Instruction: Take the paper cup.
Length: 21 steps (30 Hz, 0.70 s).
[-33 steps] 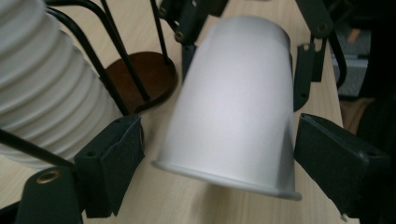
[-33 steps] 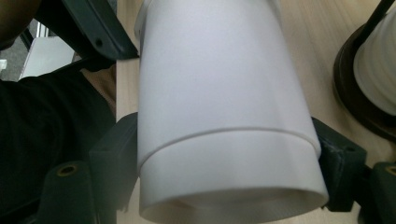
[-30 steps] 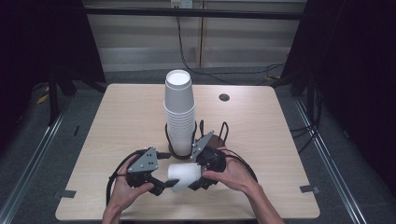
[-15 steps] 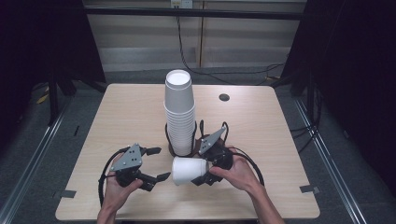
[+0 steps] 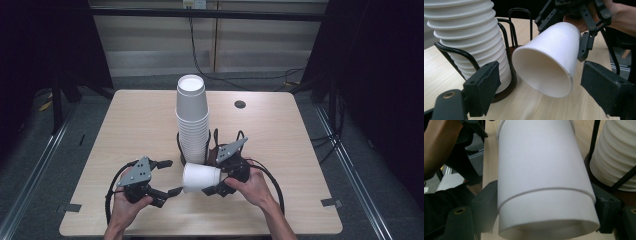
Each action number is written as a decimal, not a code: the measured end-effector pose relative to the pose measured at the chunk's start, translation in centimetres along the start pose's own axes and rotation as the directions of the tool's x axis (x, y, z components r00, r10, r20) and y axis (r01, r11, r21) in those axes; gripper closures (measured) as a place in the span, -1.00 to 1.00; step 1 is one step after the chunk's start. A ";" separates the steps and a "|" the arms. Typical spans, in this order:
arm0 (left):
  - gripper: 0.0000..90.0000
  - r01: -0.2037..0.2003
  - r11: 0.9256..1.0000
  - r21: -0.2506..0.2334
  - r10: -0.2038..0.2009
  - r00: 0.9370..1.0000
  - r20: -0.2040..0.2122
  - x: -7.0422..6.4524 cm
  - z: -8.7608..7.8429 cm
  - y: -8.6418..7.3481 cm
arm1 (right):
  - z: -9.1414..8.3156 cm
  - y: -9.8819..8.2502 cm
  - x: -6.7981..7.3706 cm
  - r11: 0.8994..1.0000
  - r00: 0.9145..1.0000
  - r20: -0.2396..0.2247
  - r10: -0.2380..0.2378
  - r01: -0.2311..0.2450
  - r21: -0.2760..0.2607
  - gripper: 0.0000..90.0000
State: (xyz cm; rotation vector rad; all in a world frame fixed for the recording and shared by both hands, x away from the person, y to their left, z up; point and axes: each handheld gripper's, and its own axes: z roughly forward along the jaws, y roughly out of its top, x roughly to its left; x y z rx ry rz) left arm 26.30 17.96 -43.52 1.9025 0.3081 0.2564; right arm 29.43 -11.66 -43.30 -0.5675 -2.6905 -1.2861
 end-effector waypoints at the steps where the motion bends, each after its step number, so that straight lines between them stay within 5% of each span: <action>1: -0.66 0.006 1.000 -0.005 -0.006 1.000 0.002 0.0 0.0 -0.1 | -0.1 0.0 0.0 1.000 1.000 -0.004 -0.003 0.003 -0.018 -0.51; 21: -0.65 0.026 0.999 -0.041 -0.026 1.000 0.008 0.0 -0.1 -0.6 | 0.1 -1.1 0.0 0.983 0.999 -0.030 -0.014 0.008 -0.183 -0.51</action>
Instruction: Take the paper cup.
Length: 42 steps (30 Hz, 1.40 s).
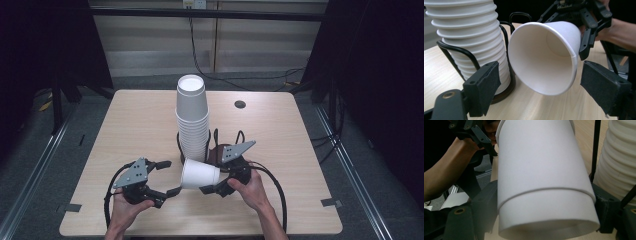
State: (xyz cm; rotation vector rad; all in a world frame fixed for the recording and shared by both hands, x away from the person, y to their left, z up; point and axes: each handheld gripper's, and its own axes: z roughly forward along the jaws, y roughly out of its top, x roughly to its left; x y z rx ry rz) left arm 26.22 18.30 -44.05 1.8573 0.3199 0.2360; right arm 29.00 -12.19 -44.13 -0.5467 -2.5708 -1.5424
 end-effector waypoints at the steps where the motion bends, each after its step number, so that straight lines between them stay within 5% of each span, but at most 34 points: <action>1: -0.65 0.000 1.000 0.001 0.000 1.000 0.003 -0.1 0.1 0.0 | 0.0 -0.1 0.0 1.000 1.000 -0.003 0.001 -0.001 -0.010 -0.51; 15: -0.66 0.006 1.000 -0.025 -0.005 0.999 0.053 -0.2 0.8 -0.4 | 0.4 -0.6 0.3 0.995 0.999 -0.047 -0.029 0.024 -0.096 -0.51; 30: -0.70 0.047 0.997 -0.059 -0.040 0.993 0.115 0.3 1.6 -0.5 | 1.0 -0.6 0.5 0.996 0.996 -0.074 -0.052 0.046 -0.080 -0.51; 42: -0.91 0.070 0.996 -0.047 -0.063 0.991 0.121 0.7 2.3 -0.6 | 1.0 -0.5 0.8 0.995 0.995 -0.063 -0.071 0.066 -0.082 -0.50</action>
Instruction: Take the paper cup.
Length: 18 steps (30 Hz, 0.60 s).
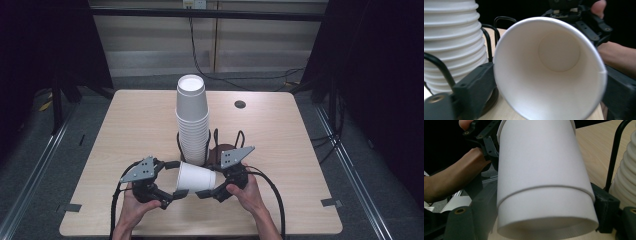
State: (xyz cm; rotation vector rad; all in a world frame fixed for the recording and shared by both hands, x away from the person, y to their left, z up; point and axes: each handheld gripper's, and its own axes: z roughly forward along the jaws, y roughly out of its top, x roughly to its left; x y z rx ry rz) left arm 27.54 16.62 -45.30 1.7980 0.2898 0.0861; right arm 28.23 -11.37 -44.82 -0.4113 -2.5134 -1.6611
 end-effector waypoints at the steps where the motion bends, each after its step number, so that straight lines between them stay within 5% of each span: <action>1: -0.93 0.000 1.000 0.002 0.000 1.000 0.003 0.0 0.0 0.0 | 0.0 0.0 0.0 1.000 1.000 -0.002 -0.002 0.002 0.000 -0.50; 12: -0.91 0.019 1.000 -0.008 -0.018 0.998 0.059 0.2 0.7 -0.2 | 0.3 0.1 0.0 1.000 1.000 -0.016 -0.013 0.014 0.013 -0.50; 18: -0.90 0.017 1.000 -0.006 -0.016 0.999 0.052 0.2 0.7 0.0 | 0.4 0.0 0.0 1.000 1.000 -0.021 -0.012 0.013 0.008 -0.50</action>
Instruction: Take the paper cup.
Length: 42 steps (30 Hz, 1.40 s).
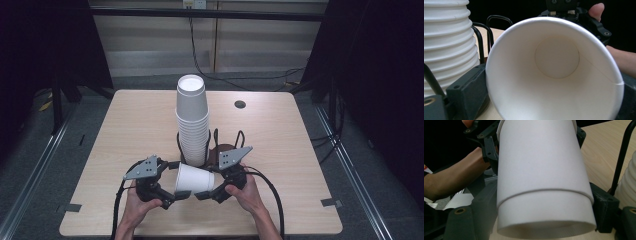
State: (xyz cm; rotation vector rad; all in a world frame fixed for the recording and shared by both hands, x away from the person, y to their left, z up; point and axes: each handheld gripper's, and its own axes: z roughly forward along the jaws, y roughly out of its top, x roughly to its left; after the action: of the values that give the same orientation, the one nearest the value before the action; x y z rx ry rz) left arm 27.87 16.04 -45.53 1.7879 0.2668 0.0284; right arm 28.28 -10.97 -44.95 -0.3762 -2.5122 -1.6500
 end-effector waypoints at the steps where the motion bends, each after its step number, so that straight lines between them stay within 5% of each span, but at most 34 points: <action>1: -0.90 0.002 1.000 0.002 -0.002 1.000 0.001 0.0 0.0 0.0 | 0.0 0.0 0.0 1.000 1.000 -0.002 0.000 0.000 0.001 -0.50; 18: -0.83 0.038 0.999 -0.005 -0.038 0.999 0.007 0.0 -0.3 0.2 | 0.1 -0.3 -0.2 1.000 1.000 -0.011 -0.012 0.011 -0.017 -0.50; 28: -0.76 0.026 1.000 0.010 -0.026 1.000 -0.006 -0.3 -0.3 0.5 | 0.1 -0.8 -0.1 0.999 1.000 0.017 -0.016 0.017 -0.049 -0.61; 35: -0.76 0.046 0.999 0.020 -0.045 0.998 -0.049 -0.1 -1.0 0.6 | -0.2 -1.0 -0.1 0.997 0.996 0.088 -0.005 0.013 -0.082 -0.70; 42: -0.76 0.071 0.997 0.032 -0.068 0.993 -0.098 0.3 -2.3 0.5 | -0.7 -1.8 -0.1 0.991 0.984 0.176 0.031 -0.008 -0.131 -0.71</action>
State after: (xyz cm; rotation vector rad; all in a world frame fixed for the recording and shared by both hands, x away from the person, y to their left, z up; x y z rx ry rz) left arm 27.90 18.18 -44.53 1.8144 0.4014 0.0615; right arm 27.86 -12.25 -46.26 -0.5836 -2.5194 -1.8556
